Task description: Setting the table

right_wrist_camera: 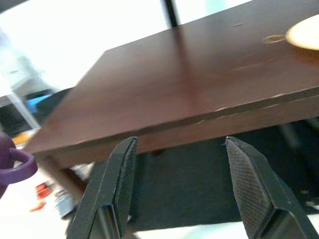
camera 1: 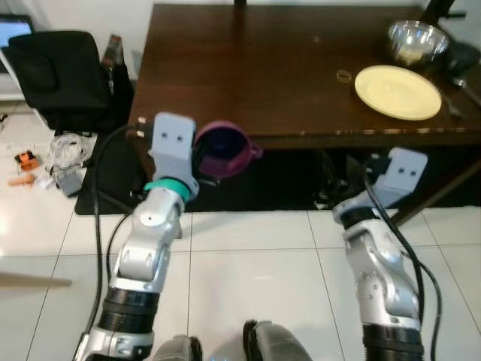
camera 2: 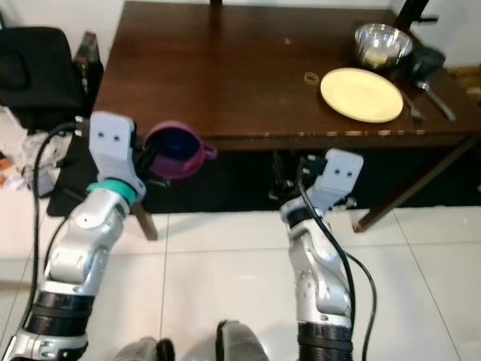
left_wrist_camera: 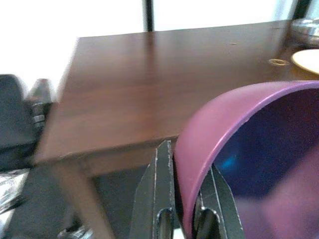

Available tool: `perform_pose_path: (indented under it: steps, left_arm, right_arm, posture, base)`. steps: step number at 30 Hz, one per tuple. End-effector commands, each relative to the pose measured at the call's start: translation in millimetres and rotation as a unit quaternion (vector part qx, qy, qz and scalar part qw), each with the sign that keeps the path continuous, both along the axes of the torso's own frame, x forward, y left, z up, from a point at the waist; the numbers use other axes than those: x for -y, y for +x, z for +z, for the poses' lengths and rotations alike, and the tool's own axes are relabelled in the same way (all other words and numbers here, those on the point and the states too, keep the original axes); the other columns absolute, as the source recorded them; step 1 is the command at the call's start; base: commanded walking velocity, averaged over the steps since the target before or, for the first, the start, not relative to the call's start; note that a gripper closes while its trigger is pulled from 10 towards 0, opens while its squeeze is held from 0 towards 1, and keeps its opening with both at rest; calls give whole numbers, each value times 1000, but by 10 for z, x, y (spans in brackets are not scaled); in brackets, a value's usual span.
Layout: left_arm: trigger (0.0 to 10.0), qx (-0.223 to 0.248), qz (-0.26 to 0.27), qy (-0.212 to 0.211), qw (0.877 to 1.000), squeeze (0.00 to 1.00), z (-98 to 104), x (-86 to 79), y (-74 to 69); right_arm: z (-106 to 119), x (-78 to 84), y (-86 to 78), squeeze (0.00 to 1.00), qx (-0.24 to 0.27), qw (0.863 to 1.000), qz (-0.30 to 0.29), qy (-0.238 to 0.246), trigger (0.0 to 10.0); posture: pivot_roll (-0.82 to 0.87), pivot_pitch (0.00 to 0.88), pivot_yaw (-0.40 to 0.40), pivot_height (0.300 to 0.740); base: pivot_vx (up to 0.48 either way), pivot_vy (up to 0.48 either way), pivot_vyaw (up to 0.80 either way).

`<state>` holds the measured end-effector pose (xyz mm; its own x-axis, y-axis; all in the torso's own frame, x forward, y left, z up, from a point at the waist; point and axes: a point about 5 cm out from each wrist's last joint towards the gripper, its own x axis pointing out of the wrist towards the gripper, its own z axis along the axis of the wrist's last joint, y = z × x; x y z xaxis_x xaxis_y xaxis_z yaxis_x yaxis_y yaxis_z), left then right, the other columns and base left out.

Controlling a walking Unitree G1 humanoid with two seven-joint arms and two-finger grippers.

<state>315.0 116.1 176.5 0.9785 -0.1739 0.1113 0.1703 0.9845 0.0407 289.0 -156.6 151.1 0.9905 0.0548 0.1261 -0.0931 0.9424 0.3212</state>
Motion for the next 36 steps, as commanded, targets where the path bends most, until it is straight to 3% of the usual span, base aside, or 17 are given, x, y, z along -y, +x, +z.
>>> perform_pose_path:
  steps: [1,36]
  left_arm:
    - [10000,-2,-2,-5,1000,0,-11,23,-12]
    - [10000,-1,-7,-5,1000,0,-19,46,7]
  right_arm:
    - [-14,29,-6,0,-4,1000,-4,-4,10000]
    - [-15,38,15,0,-4,1000,-3,-3,10000]
  posture:
    - [-97,0,54,740]
    - [-102,0,58,740]
  base:
    - [-386,0,0]
    - [-402,0,0]
